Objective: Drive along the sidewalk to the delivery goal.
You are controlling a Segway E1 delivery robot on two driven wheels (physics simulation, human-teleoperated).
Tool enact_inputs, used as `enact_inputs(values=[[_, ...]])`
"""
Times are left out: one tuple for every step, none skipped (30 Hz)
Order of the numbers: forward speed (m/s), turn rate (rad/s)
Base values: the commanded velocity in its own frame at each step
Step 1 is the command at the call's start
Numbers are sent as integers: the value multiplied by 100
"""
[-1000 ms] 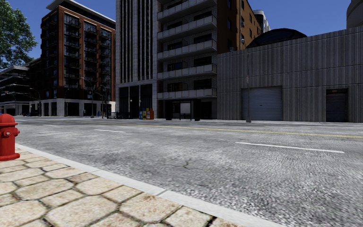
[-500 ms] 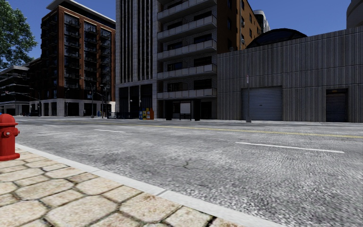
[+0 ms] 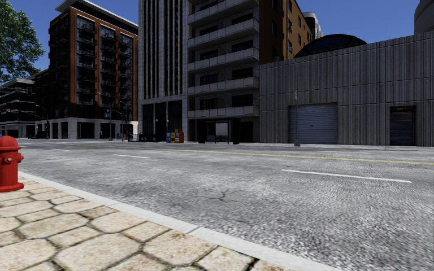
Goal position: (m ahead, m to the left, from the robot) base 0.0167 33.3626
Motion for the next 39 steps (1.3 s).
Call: enact_inputs(values=[[0, 62], [0, 120], [0, 120], [0, 120], [0, 120], [0, 120], [0, 120], [0, 120], [0, 120], [0, 120], [0, 120], [0, 120], [0, 120], [0, 120], [0, 120], [0, 120], [0, 120], [0, 120], [0, 120], [0, 120], [0, 120], [0, 120], [0, 120], [0, 120], [0, 120], [0, 120], [0, 0], [0, 0], [0, 0], [0, 0], [0, 0], [0, 0], [0, 0], [0, 0], [0, 0], [0, 0], [0, 0], [0, 0], [0, 0]])
